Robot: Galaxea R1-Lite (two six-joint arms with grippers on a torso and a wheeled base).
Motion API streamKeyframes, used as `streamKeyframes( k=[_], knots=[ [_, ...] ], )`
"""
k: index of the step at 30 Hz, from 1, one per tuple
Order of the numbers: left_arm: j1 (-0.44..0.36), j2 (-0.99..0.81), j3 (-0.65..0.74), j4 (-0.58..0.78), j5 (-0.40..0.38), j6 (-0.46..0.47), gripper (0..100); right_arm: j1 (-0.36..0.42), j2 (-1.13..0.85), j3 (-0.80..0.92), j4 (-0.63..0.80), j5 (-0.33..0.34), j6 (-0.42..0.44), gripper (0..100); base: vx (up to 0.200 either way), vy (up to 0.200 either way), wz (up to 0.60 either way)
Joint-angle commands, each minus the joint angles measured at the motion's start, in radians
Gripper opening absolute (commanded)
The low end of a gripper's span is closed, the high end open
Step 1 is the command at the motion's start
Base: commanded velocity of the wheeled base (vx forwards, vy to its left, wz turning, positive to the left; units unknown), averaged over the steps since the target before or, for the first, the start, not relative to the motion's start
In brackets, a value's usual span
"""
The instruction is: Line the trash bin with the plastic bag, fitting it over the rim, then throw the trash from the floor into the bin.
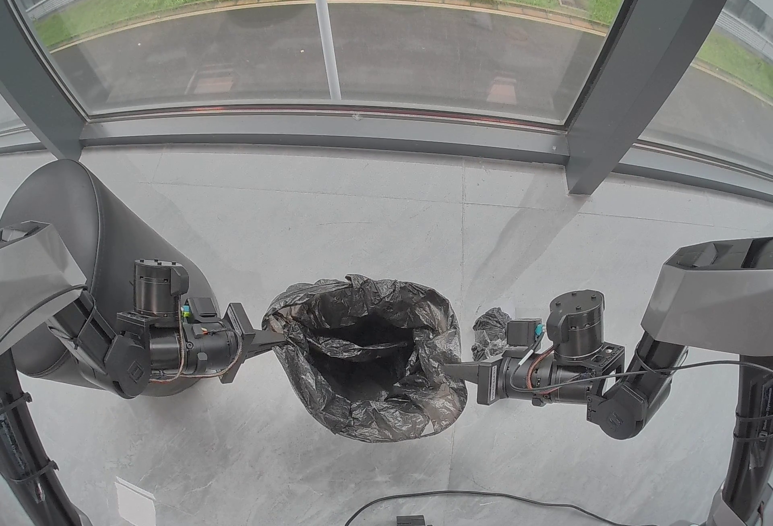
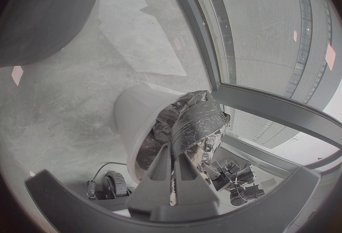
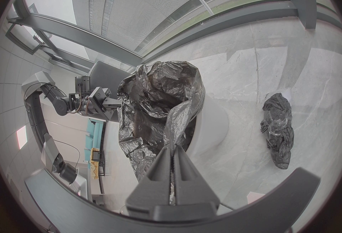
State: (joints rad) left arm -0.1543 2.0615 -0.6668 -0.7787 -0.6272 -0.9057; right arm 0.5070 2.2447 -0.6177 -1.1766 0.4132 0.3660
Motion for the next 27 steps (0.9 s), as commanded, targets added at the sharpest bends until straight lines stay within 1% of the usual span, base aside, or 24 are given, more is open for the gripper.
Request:
streamKeyframes(
  k=[1,5,7,9,11,24,27],
  knots=[
    [0.010,0.009,0.004,0.001,0.000,0.001,0,-0.008,-0.005,-0.004,-0.002,-0.001,-0.005,0,0.000,0.000,0.00],
    [0.012,-0.003,0.038,0.030,0.018,0.038,0,-0.021,-0.007,-0.004,0.000,-0.020,-0.021,0,0.000,0.000,0.00],
    [0.012,-0.004,0.035,0.067,0.052,0.067,0,-0.024,-0.005,-0.005,0.000,-0.042,-0.022,0,0.000,0.000,0.00],
    [0.012,0.003,0.026,0.085,0.098,0.094,0,-0.024,-0.002,-0.011,-0.002,-0.047,-0.024,0,0.000,0.000,0.00],
    [0.013,0.006,0.019,0.088,0.112,0.113,0,-0.024,0.004,-0.022,0.000,-0.048,-0.024,0,0.000,0.000,0.00],
    [0.009,0.032,-0.050,0.091,0.112,0.133,0,-0.044,0.029,-0.091,0.003,-0.051,-0.030,0,0.000,0.000,0.00],
    [0.009,0.045,-0.073,0.101,0.112,0.133,0,-0.061,0.038,-0.102,0.003,-0.051,-0.032,0,0.000,0.000,0.00]
  ],
)
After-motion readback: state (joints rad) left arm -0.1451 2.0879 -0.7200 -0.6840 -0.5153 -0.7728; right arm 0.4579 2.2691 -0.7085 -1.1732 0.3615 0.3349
